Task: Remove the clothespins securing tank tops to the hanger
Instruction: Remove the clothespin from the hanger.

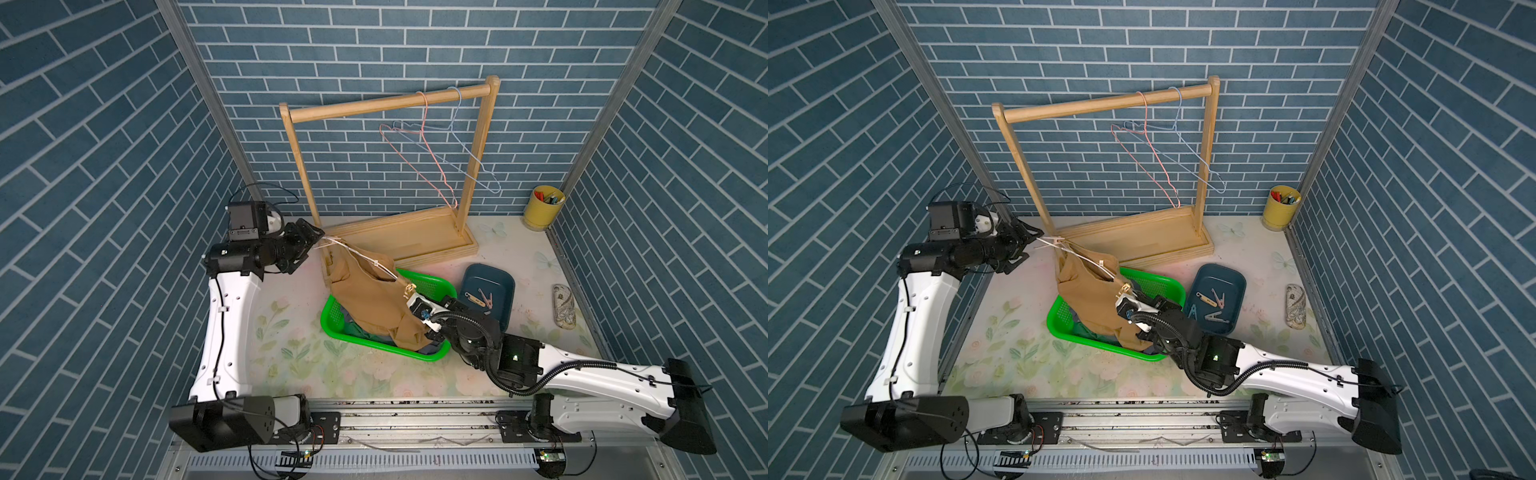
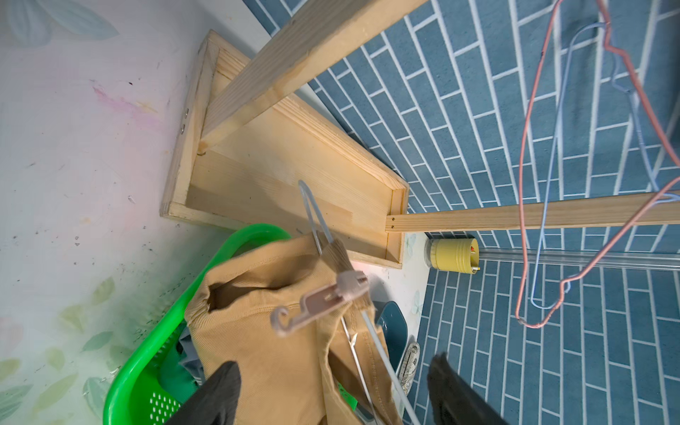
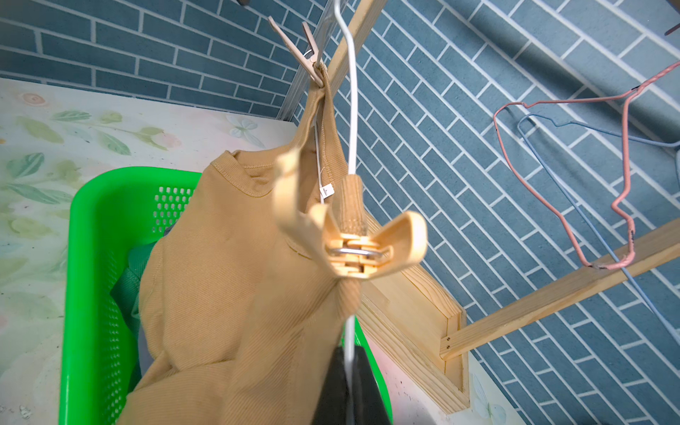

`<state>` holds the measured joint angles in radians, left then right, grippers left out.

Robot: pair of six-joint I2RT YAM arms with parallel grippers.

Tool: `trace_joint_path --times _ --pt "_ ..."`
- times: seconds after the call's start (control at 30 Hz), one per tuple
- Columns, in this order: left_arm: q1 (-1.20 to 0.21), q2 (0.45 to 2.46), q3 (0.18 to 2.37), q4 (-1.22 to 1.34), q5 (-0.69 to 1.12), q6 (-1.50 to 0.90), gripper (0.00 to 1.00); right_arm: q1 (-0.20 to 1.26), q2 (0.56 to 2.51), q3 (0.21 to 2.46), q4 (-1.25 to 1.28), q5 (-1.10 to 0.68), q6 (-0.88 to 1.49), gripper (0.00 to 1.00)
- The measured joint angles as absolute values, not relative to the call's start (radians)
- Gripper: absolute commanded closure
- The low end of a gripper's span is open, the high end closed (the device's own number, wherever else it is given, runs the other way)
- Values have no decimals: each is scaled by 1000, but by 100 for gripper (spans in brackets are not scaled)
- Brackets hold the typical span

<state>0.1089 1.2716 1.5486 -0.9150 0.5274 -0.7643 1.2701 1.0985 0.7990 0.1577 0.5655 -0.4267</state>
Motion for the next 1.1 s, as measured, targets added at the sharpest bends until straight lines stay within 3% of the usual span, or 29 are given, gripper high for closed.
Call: trace_joint_path --times 0.27,0.57,0.83,1.1 --pt "110 1165 1341 -761 559 -886 19 1285 1102 781 210 574 -426 100" --pt "110 1180 1322 -638 562 -971 23 1314 1124 780 264 591 -425 100" --pt "111 1199 1311 -586 559 -1011 37 1349 1147 757 311 637 -427 100" --pt "111 1217 1295 -562 553 -1034 44 1375 1180 751 367 683 -445 100"
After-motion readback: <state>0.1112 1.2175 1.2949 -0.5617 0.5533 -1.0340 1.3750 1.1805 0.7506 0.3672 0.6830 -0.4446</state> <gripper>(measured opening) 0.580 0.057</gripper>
